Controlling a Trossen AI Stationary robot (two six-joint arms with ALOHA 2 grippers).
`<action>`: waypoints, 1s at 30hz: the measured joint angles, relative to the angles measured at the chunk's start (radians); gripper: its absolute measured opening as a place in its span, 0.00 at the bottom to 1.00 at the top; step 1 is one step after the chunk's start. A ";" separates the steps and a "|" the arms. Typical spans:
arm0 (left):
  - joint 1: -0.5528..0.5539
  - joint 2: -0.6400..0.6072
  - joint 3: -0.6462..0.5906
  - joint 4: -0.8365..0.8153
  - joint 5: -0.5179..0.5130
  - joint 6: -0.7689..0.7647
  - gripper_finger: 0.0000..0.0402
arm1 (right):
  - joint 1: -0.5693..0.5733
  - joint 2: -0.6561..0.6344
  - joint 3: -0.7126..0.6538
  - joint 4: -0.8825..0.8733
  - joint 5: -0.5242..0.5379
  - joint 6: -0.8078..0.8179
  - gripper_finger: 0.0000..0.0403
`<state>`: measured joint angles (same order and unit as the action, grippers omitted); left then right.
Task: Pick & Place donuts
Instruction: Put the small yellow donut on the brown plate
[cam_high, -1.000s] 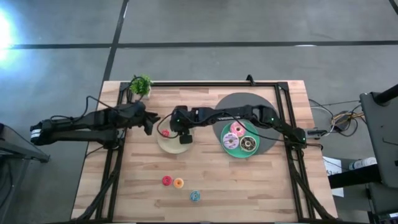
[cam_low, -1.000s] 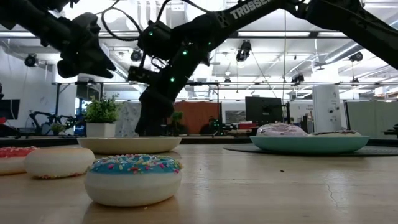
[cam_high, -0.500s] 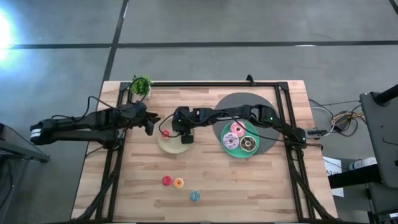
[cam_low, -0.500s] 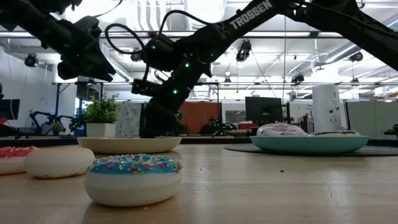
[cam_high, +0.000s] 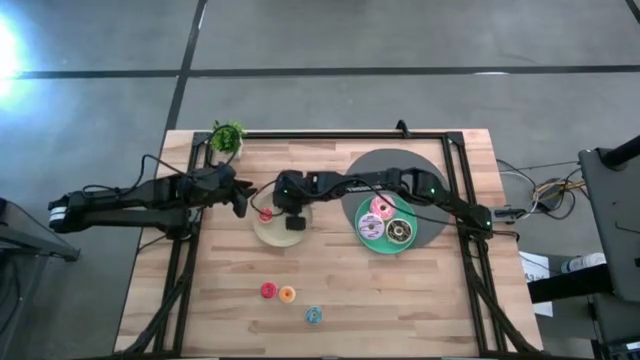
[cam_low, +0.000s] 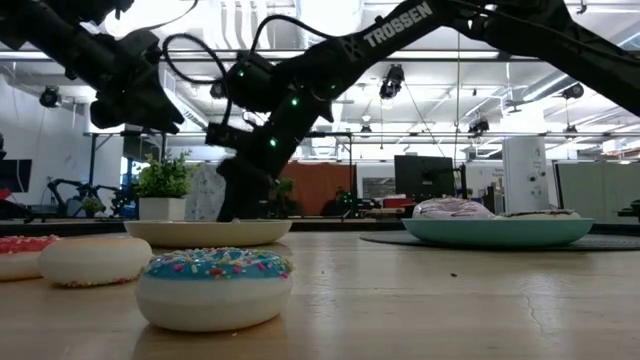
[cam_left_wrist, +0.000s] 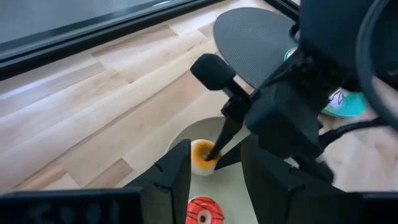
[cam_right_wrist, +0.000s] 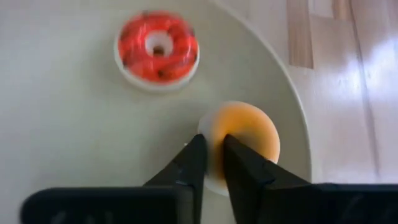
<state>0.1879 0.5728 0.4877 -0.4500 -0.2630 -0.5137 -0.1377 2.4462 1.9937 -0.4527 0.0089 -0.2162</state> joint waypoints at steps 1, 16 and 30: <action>0.000 0.000 0.000 -0.003 0.000 0.000 0.29 | -0.004 0.000 0.016 -0.012 -0.023 0.048 0.07; 0.000 -0.002 -0.001 -0.012 0.085 0.053 0.29 | -0.169 0.001 0.062 0.072 -0.987 0.883 0.02; -0.001 0.074 -0.002 0.171 0.329 0.306 0.29 | -0.194 0.001 0.064 0.284 -1.195 1.112 0.02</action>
<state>0.1867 0.6469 0.4854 -0.2792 0.0658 -0.2077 -0.3317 2.4470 2.0578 -0.1684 -1.1866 0.8963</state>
